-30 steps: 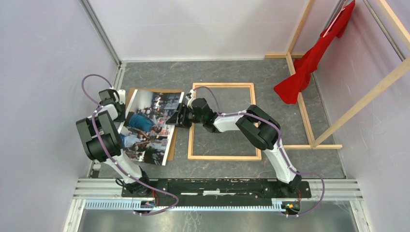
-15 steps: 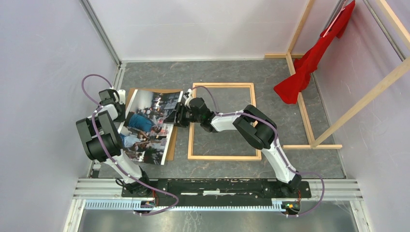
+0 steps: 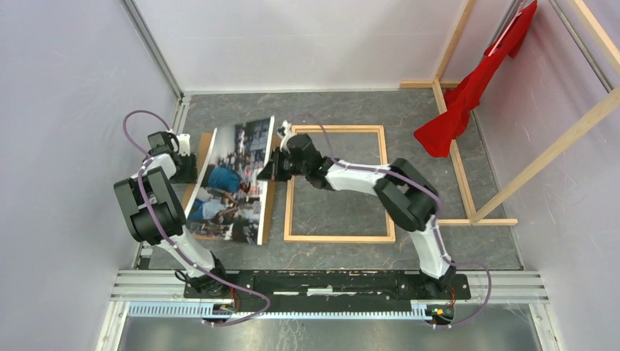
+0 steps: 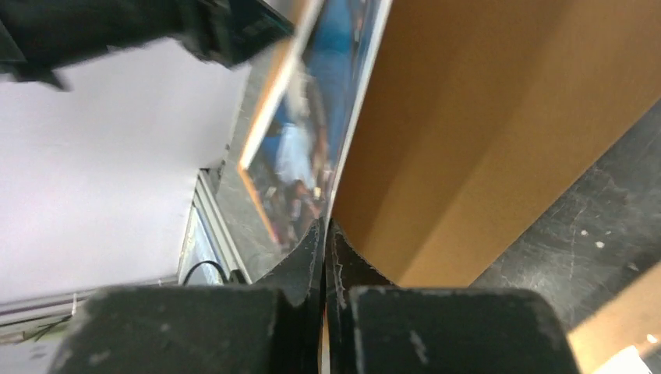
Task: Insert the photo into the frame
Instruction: Pick up the photo at the center of the board, then turn over the photo frame item on the photo frame.
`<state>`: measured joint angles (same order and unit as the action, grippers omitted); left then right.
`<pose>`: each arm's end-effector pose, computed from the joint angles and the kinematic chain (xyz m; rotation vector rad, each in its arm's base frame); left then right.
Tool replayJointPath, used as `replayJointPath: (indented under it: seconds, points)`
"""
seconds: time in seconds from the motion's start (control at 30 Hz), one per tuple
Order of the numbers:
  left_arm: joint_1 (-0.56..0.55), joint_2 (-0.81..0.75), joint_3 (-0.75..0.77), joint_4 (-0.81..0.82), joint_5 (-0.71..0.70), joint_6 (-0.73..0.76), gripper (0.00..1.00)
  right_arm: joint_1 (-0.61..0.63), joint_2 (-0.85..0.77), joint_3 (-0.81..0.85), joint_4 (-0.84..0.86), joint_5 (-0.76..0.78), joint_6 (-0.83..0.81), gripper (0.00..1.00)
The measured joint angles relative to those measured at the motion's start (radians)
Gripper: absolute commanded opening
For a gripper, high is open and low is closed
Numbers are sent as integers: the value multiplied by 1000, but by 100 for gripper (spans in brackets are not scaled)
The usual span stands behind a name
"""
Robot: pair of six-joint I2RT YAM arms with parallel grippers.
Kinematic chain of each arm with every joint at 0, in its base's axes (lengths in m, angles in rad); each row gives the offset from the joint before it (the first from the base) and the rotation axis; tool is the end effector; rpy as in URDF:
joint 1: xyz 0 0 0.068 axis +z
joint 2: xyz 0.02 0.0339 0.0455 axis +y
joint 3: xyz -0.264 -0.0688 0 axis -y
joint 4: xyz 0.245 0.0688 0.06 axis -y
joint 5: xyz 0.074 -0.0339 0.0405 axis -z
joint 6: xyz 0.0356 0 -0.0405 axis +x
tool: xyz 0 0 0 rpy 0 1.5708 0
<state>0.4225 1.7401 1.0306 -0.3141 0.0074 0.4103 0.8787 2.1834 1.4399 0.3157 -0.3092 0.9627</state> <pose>0.3161 0.1418 0.1660 -0.0133 2.6233 0.2889 0.3050 0.3849 0.1631 -0.1336 2.3057 1.3931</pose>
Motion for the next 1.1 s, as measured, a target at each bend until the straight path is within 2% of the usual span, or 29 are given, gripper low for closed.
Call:
replayJointPath:
  seconds: [0.23,0.33,0.5,0.67,0.9,1.1]
  points:
    - [0,0,24,-106,56,-2,74,-60,-410,8,-205,50,-266,0]
    - [0,-3,26,-126,63,-2,74,-93,-561,75,-390,124,-411,0]
    - [0,-6,26,-148,73,-2,75,-113,-710,233,-774,434,-628,0]
    - [0,-6,26,-157,76,-2,75,-113,-853,240,-1046,743,-730,0]
    - [0,-13,24,-171,76,-2,75,-115,-922,241,-1280,1121,-762,0]
    - [0,-25,21,-175,78,-2,75,-110,-859,256,-1384,1213,-778,0]
